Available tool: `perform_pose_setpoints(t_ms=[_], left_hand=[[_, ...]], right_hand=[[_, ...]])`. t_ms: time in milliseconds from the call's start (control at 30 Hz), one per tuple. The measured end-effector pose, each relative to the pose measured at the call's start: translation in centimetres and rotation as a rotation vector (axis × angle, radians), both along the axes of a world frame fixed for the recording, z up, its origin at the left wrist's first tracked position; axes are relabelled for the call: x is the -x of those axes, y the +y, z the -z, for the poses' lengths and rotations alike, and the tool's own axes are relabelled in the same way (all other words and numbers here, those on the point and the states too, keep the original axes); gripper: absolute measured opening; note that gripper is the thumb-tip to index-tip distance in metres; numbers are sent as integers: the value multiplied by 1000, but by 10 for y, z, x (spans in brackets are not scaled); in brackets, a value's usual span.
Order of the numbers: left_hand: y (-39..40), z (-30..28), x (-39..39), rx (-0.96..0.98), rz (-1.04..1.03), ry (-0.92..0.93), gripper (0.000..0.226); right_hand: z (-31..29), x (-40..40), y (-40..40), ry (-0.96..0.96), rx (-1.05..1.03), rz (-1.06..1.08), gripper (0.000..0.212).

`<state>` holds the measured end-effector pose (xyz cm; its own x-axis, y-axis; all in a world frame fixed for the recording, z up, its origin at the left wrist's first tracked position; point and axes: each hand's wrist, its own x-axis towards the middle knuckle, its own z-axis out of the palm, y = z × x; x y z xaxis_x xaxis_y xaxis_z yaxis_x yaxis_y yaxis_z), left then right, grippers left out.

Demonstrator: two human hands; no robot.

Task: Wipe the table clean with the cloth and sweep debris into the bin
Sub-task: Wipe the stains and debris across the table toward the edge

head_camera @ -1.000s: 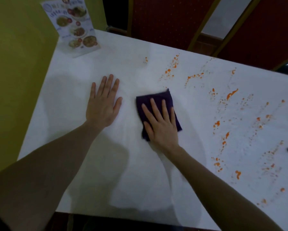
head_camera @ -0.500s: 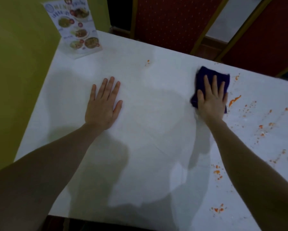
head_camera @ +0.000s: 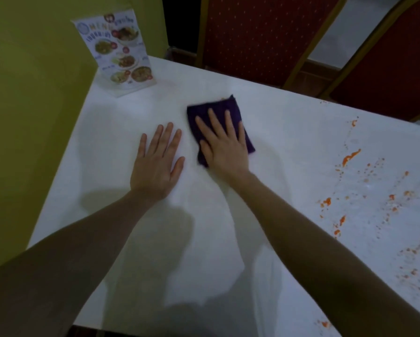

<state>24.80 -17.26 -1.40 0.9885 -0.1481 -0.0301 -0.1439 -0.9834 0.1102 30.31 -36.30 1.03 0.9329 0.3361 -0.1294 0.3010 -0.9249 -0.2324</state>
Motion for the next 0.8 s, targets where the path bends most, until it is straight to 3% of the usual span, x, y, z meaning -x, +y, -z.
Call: perform_pose_setpoints(t_ms=[200,433,600,800], left_hand=[[0,0,0,7,3,3,64],[0,-2,-1,9,-1,20,65],[-1,-4,-2,10,-1,18,65],[-1,-4,0,9,2,7,64]], right_hand=[[2,-86,-64,33,8,322,56],[1,-11,-171,11,2,704,59],[1,60,-114,-6,-1,645,65],[5,75,-28,-23,22,240,57]])
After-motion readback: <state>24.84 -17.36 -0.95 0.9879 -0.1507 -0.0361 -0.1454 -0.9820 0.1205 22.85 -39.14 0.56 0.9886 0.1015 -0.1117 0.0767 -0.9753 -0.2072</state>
